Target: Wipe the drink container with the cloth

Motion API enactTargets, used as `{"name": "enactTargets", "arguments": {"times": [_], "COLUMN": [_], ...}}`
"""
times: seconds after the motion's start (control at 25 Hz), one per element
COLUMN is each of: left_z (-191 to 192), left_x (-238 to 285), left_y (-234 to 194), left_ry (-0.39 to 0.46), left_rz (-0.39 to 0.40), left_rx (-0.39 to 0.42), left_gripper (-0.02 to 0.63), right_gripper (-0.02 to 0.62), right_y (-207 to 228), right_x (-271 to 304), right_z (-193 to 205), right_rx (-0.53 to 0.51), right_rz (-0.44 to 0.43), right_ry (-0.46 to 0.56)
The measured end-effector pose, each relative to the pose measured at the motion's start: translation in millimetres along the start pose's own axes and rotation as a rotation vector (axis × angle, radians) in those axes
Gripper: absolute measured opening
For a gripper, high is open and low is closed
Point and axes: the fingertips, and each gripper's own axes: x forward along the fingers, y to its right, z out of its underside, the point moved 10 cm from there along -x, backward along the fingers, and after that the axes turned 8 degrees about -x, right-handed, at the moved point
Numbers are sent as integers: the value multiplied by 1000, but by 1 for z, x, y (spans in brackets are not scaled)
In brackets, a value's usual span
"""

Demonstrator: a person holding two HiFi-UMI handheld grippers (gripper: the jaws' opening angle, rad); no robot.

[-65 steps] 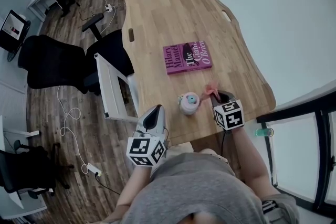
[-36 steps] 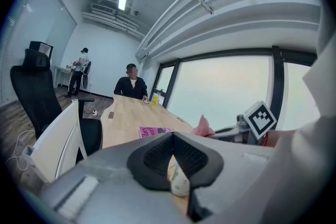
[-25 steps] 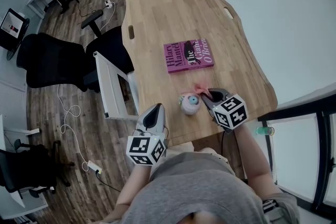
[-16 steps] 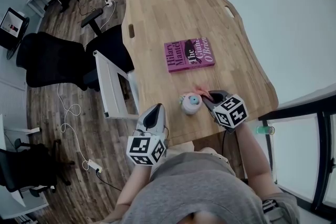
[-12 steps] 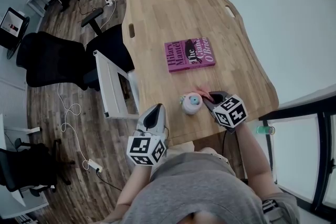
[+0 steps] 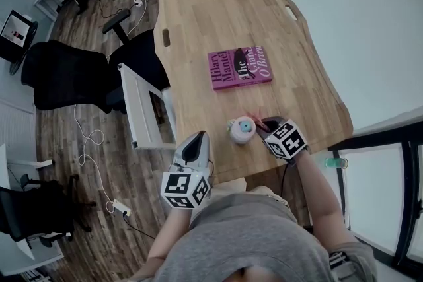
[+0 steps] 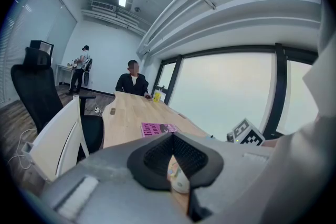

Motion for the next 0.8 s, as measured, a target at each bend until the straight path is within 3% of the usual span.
{"name": "enactTargets", "arguments": {"times": [0.56,0.8], "left_z": [10,13], "left_x": [-10,-22], "left_y": [0,2], "left_ry": [-18,-8], "left_rz": [-18,-31], "left_rx": [1,0], "left_gripper": [3,2], "right_gripper": [28,28], "right_y": [4,1], "right_x": [40,41], "right_z": [26,29], "right_rx": [13,61], "right_rz": [26,73], "right_ry": [-114,-99]}}
